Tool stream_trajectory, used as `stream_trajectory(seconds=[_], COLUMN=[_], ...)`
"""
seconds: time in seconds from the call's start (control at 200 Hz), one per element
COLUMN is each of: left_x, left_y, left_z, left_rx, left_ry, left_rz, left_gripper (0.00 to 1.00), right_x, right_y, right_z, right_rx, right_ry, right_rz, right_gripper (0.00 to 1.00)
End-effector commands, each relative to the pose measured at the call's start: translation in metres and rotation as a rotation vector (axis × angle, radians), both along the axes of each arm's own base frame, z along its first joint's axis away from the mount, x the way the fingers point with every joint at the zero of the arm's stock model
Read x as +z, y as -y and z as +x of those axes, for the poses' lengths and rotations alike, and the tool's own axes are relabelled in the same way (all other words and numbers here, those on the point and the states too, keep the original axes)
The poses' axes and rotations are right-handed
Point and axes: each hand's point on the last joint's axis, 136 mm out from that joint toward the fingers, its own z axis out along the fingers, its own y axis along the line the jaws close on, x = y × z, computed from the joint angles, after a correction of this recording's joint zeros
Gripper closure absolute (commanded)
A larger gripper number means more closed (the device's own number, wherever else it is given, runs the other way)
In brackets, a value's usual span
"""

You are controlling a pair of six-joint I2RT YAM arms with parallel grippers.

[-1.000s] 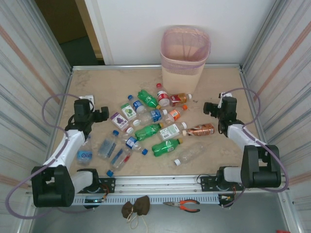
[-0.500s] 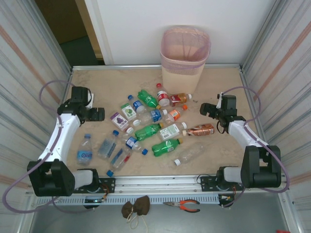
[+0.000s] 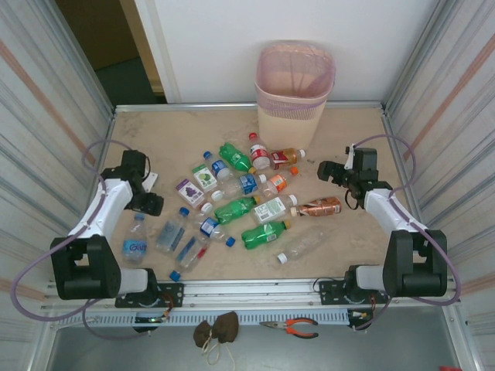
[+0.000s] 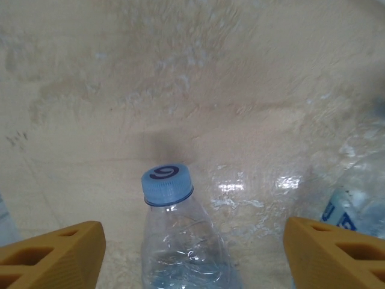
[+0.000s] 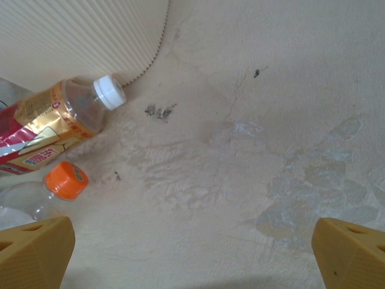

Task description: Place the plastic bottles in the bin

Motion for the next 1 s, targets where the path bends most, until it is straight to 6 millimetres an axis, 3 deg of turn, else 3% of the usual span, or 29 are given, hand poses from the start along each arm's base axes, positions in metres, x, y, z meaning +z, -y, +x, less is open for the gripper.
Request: stream_trajectory(seconds=[0.0, 0.215, 0.636, 0.997], left_x=[-0.013, -0.030, -0.065, -0.063], left_y=[-0.006, -0.018, -0.024, -0.029], left_z=[0.001, 0.002, 0.002, 0.003], left_rx=[0.019, 0.059, 0.107, 0.111], left_ry=[-0.006, -0.054, -0.205, -0.202], left_rz=[-0.008, 0.014, -0.051, -0.025], left_gripper=[0.27, 0.40, 0.47, 0.58], right_x=[0.007, 0.004, 0.002, -0.004], right_y=[-0.001, -0.003, 0.001, 0.001], right_z=[0.004, 0.005, 0.004, 0.004], right_rx=[-0.002, 0.006, -0.001, -0.006], right_ry=[0.002, -0.014, -0.030, -0.057], right_rz=[0.035, 0.066, 0.065, 0.066], right_gripper=[0.00, 0.00, 0.00, 0.02])
